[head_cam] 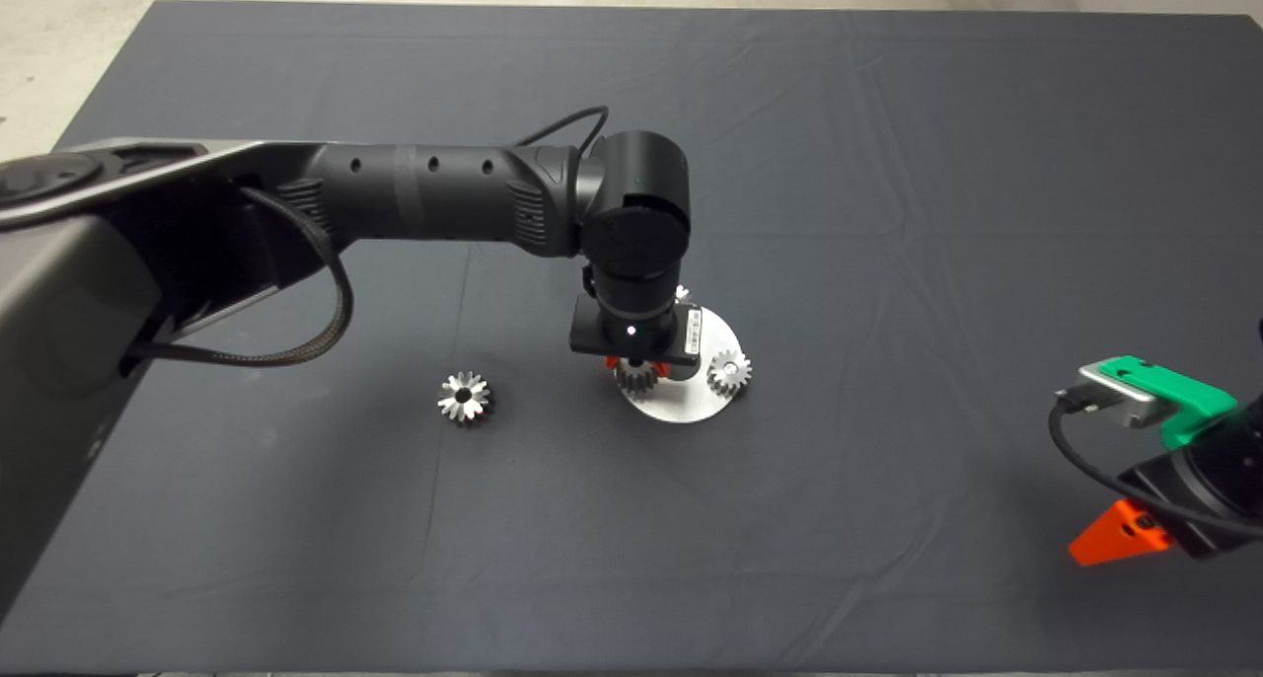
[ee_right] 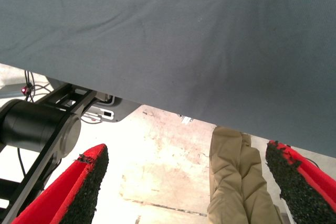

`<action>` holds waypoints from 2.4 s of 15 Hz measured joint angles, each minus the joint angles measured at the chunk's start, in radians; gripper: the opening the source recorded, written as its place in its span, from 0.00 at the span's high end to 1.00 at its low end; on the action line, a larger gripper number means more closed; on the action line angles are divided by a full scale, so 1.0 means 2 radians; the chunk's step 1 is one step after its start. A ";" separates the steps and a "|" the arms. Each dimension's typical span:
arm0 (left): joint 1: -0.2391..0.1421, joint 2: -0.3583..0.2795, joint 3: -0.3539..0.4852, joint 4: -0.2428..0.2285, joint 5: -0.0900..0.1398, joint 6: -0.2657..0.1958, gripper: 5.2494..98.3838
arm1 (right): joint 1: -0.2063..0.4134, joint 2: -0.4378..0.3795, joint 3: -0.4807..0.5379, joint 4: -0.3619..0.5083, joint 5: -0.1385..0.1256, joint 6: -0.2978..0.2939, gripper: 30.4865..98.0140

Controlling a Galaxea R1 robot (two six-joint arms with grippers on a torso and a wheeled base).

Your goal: Remove an incorrectly installed larger gear and replace it with the correct smaller gear

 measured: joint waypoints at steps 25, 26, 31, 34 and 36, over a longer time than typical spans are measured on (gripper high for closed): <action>0.004 -0.030 0.045 0.017 -0.014 -0.080 0.75 | -0.004 0.059 -0.102 -0.037 0.000 -0.023 0.28; 0.004 -0.031 0.046 0.017 -0.014 -0.080 0.74 | -0.004 0.060 -0.102 -0.037 0.000 -0.023 0.28; 0.004 -0.034 0.055 0.020 -0.011 -0.083 0.74 | -0.004 0.060 -0.103 -0.037 0.000 -0.025 0.28; 0.004 -0.039 0.062 0.029 -0.010 -0.088 0.74 | -0.004 0.060 -0.104 -0.038 0.000 -0.025 0.28; 0.004 -0.046 0.071 0.036 -0.007 -0.092 0.74 | -0.004 0.060 -0.105 -0.038 0.000 -0.025 0.28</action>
